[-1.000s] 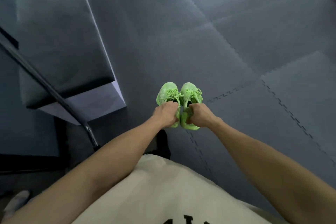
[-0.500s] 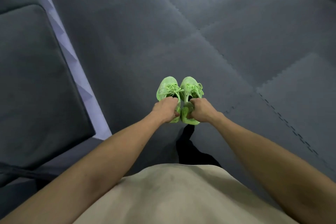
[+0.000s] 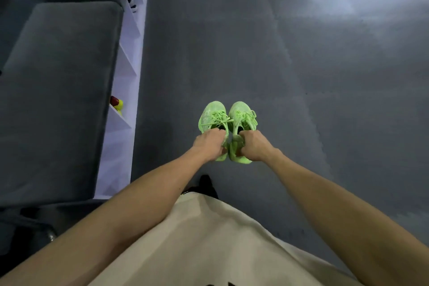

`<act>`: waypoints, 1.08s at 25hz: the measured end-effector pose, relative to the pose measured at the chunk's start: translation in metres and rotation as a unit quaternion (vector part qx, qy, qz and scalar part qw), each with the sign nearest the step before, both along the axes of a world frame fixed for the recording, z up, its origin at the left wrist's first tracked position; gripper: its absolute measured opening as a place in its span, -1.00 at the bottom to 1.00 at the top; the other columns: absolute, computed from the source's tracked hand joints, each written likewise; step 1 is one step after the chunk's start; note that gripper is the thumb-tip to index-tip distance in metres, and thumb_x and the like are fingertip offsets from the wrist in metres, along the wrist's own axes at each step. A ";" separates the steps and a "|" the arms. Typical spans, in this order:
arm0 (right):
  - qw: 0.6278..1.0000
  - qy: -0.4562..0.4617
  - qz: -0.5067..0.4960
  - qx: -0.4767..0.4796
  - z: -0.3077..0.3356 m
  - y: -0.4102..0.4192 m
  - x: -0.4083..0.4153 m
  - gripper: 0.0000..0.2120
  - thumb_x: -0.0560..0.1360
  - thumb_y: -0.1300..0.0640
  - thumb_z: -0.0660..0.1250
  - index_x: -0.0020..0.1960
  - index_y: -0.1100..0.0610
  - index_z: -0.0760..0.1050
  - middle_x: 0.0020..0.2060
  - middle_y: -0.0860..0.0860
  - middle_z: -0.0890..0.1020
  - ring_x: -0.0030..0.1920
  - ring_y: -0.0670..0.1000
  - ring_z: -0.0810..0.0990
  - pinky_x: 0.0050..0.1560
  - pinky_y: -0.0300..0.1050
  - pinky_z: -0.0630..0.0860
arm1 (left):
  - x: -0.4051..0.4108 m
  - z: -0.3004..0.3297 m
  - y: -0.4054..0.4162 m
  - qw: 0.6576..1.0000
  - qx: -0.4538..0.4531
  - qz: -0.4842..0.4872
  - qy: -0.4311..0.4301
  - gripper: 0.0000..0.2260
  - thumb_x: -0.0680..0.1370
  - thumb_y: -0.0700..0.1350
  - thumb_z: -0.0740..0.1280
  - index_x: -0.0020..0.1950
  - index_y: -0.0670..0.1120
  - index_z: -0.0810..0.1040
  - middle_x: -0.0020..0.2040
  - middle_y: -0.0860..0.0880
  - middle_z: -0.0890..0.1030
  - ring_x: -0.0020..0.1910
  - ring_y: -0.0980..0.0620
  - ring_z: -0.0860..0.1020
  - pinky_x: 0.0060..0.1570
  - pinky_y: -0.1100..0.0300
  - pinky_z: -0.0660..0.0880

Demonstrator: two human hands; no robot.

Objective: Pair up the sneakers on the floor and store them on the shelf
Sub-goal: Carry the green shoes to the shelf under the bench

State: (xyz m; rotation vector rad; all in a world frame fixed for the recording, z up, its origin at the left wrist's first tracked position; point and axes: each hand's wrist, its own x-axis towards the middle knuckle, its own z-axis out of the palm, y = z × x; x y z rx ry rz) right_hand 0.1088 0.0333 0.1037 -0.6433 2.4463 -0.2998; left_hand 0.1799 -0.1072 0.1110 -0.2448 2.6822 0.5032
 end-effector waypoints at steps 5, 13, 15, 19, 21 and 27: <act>0.992 -0.011 0.121 0.022 -0.012 -0.062 -0.101 -0.72 0.39 0.26 0.31 -0.35 0.05 0.25 -0.27 0.05 0.50 -0.22 0.14 0.51 -0.28 -0.07 0.43 | -0.072 -0.018 -0.043 0.991 0.020 0.128 -0.020 -0.78 0.49 -0.01 0.40 -0.02 -0.09 0.44 0.06 -0.10 0.56 0.04 -0.16 0.56 -0.12 0.03 0.42; 0.938 -0.028 0.340 0.056 -0.021 -0.175 -0.193 -0.67 0.36 0.22 0.41 -0.36 0.03 0.25 -0.27 0.04 0.50 -0.23 0.11 0.49 -0.27 -0.07 0.40 | -0.119 -0.029 -0.101 0.935 0.067 0.349 -0.019 -0.76 0.50 0.01 0.39 0.04 -0.10 0.48 0.09 -0.09 0.57 0.10 -0.15 0.55 -0.07 0.02 0.45; 0.912 -0.032 0.404 0.066 -0.023 -0.205 -0.197 -0.69 0.35 0.21 0.40 -0.35 0.04 0.26 -0.27 0.05 0.50 -0.23 0.11 0.48 -0.27 -0.07 0.38 | -0.115 -0.033 -0.110 0.907 0.073 0.414 -0.019 -0.74 0.49 0.02 0.40 0.05 -0.11 0.48 0.10 -0.08 0.56 0.12 -0.15 0.55 -0.05 0.02 0.45; 0.836 -0.040 0.543 0.072 -0.032 -0.264 -0.190 -0.83 0.35 0.22 0.37 -0.24 0.15 0.36 -0.26 0.07 0.51 -0.24 0.13 0.48 -0.28 -0.08 0.37 | -0.100 -0.039 -0.119 0.829 0.079 0.553 -0.026 -0.71 0.47 0.03 0.42 0.07 -0.11 0.49 0.13 -0.09 0.56 0.15 -0.16 0.54 -0.01 0.02 0.46; 0.788 -0.049 0.609 0.074 -0.038 -0.290 -0.182 -0.84 0.35 0.22 0.37 -0.22 0.16 0.37 -0.26 0.08 0.51 -0.23 0.15 0.48 -0.29 -0.08 0.36 | -0.095 -0.039 -0.120 0.775 0.084 0.624 -0.043 -0.70 0.47 0.03 0.43 0.07 -0.10 0.49 0.14 -0.08 0.55 0.15 -0.15 0.54 0.00 0.03 0.47; 0.691 -0.066 0.716 0.075 -0.059 -0.345 -0.144 -0.84 0.36 0.18 0.38 -0.16 0.12 0.39 -0.14 0.16 0.60 -0.11 0.22 0.57 -0.25 -0.11 0.36 | -0.077 -0.052 -0.133 0.656 0.092 0.748 -0.046 -0.73 0.45 0.01 0.47 0.02 -0.10 0.50 0.09 -0.08 0.58 0.11 -0.15 0.56 -0.05 0.06 0.45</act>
